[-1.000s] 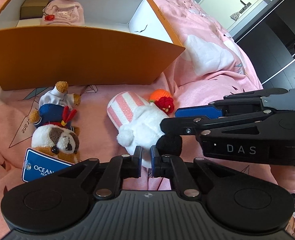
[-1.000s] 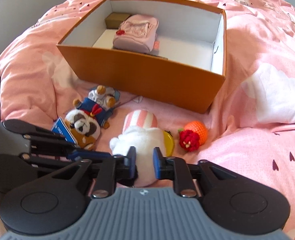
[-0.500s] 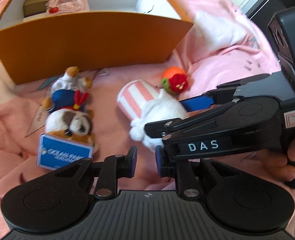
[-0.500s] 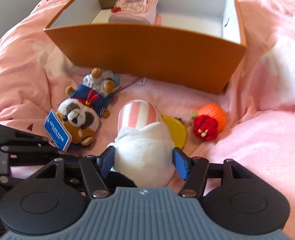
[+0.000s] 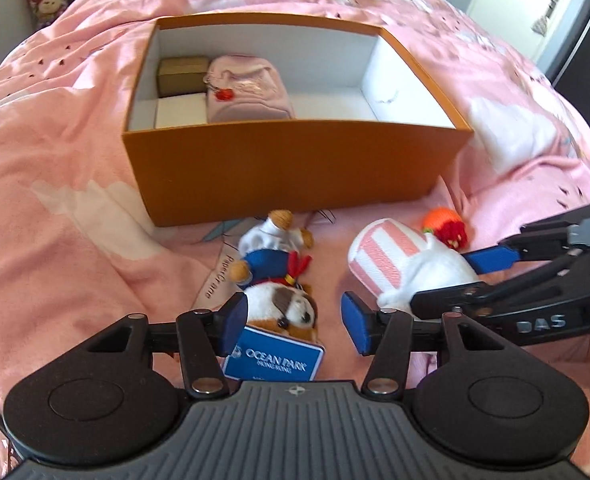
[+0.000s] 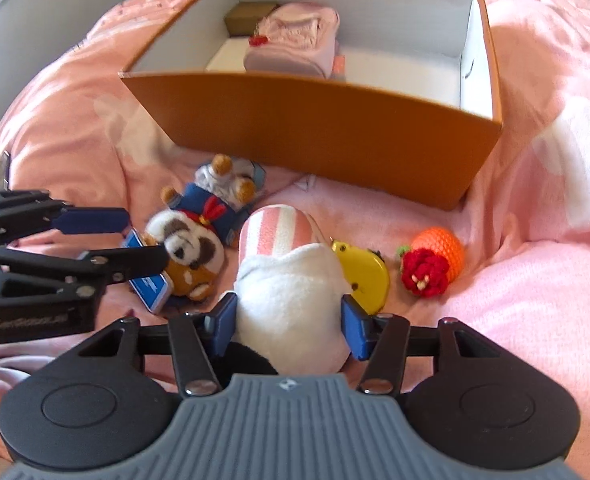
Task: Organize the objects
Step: 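Grasp the dog plush with left gripper while right gripper holds bunny plush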
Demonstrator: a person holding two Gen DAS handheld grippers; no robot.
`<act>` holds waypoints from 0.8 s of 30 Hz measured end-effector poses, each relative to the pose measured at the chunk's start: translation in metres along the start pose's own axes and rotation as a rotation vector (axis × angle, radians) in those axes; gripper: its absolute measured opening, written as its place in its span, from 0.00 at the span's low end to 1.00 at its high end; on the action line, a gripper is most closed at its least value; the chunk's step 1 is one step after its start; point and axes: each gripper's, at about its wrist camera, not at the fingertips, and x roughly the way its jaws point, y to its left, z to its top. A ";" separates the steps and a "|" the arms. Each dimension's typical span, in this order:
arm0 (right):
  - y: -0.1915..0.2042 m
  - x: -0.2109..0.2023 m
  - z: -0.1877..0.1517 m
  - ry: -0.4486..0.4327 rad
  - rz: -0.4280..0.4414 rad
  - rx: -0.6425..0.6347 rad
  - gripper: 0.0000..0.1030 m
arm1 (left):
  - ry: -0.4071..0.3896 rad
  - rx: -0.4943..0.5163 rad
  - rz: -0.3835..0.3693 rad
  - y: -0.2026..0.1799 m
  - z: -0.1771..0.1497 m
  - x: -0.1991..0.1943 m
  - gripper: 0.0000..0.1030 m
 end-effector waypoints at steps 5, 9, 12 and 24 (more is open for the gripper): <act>0.001 -0.012 0.014 -0.044 0.034 0.016 0.55 | -0.006 -0.069 -0.029 0.017 0.006 0.008 0.61; -0.001 -0.012 0.024 -0.060 0.027 0.022 0.55 | 0.022 -0.129 -0.073 0.031 0.007 0.020 0.62; -0.004 -0.008 0.029 -0.054 0.019 0.033 0.55 | 0.056 -0.150 -0.082 0.036 0.008 0.031 0.62; -0.019 0.013 0.035 -0.007 0.046 0.079 0.55 | 0.183 -0.193 -0.138 0.043 0.008 0.067 0.62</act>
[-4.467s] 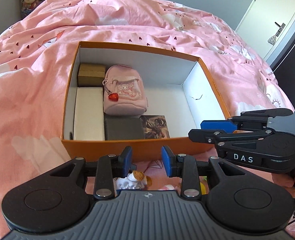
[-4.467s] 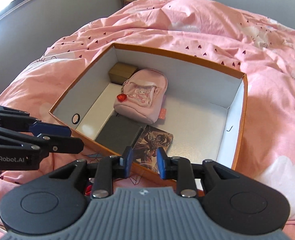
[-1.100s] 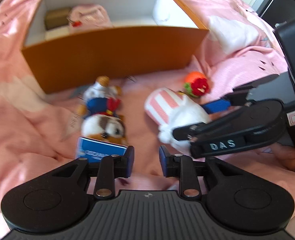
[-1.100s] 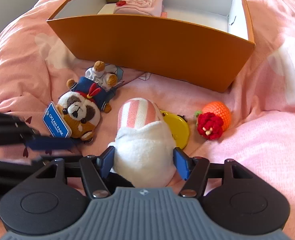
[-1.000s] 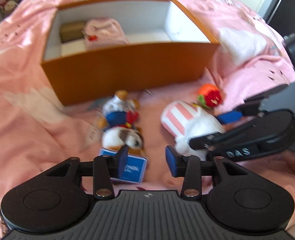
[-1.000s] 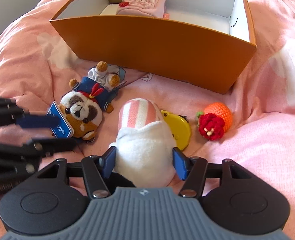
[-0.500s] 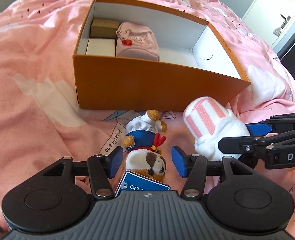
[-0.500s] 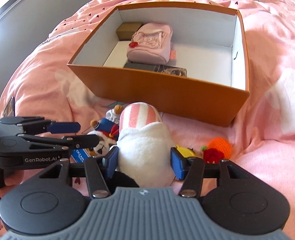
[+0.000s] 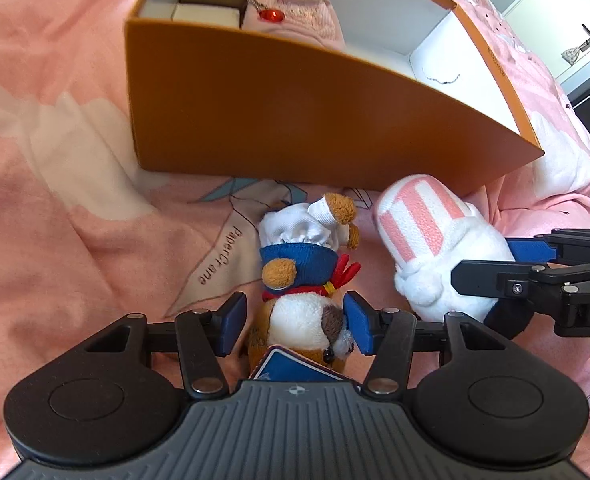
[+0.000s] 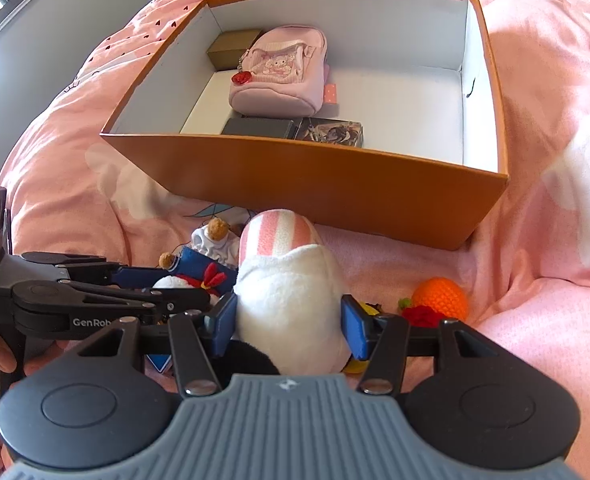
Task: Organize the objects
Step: 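Grasp the dog plush with left gripper while right gripper holds bunny plush, then carry dog plush with left gripper while right gripper carries bunny plush over shoebox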
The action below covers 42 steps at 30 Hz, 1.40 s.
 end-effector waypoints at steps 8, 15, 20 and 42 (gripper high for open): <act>-0.004 0.006 0.004 0.006 0.014 0.012 0.56 | 0.028 -0.015 -0.021 -0.003 -0.004 0.010 0.53; 0.001 0.002 0.003 -0.009 0.013 -0.005 0.55 | -0.033 -0.018 -0.009 -0.009 -0.015 -0.010 0.47; 0.001 -0.014 0.002 -0.038 0.017 0.002 0.55 | -0.103 -0.026 -0.012 -0.017 -0.026 -0.039 0.47; -0.002 -0.130 0.018 -0.299 0.095 0.006 0.55 | -0.382 0.083 -0.087 -0.059 0.028 -0.136 0.47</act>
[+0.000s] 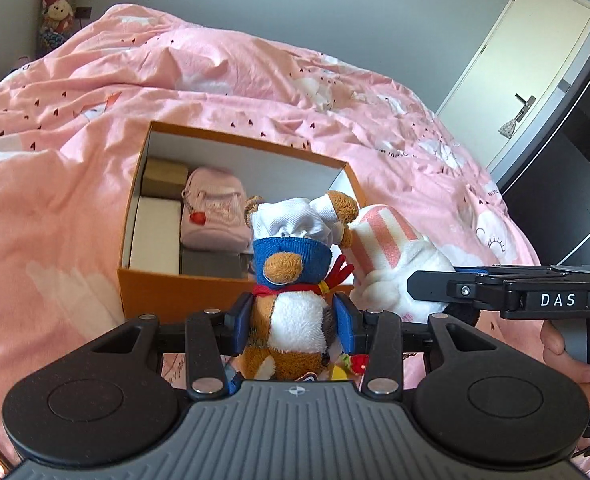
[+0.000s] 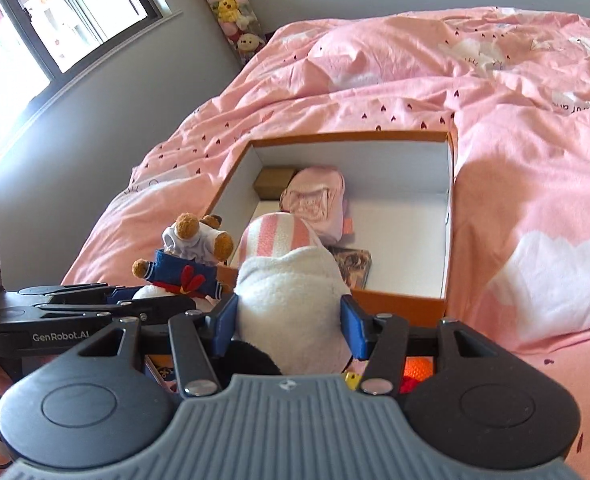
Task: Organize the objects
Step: 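Carry dog plush with left gripper while right gripper carries bunny plush over shoebox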
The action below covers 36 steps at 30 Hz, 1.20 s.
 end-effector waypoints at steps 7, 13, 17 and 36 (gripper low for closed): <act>-0.019 -0.006 0.039 -0.090 -0.021 0.051 0.55 | -0.046 0.019 -0.028 -0.001 0.047 0.021 0.47; -0.047 0.020 0.068 -0.099 -0.072 0.124 0.55 | 0.029 0.028 -0.044 0.002 0.075 0.074 0.47; -0.067 0.047 0.081 -0.076 -0.103 0.173 0.55 | 0.086 0.029 -0.031 0.003 0.087 0.112 0.47; -0.110 0.156 0.113 0.054 -0.217 0.171 0.55 | 0.223 -0.008 0.028 0.025 0.104 0.222 0.47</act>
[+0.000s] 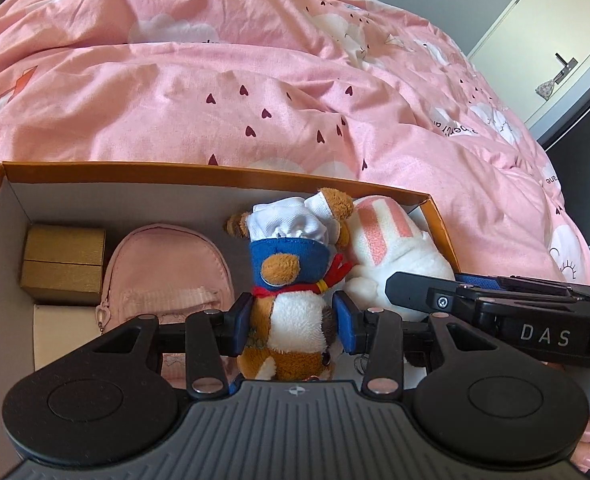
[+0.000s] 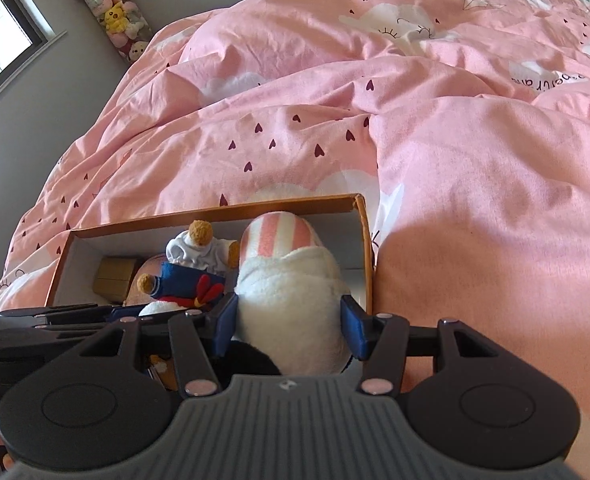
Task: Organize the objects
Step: 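Carry dog plush with left gripper while right gripper carries bunny plush over shoebox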
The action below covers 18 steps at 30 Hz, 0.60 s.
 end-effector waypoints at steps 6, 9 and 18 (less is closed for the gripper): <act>0.010 0.011 0.007 0.043 -0.044 -0.089 0.55 | 0.017 0.005 -0.005 0.005 0.003 0.012 0.49; 0.011 0.017 0.008 0.072 -0.041 -0.108 0.47 | 0.017 0.026 0.008 0.004 0.002 0.017 0.49; 0.011 0.014 0.005 0.077 -0.043 -0.143 0.42 | -0.028 0.141 0.038 -0.008 -0.004 0.007 0.61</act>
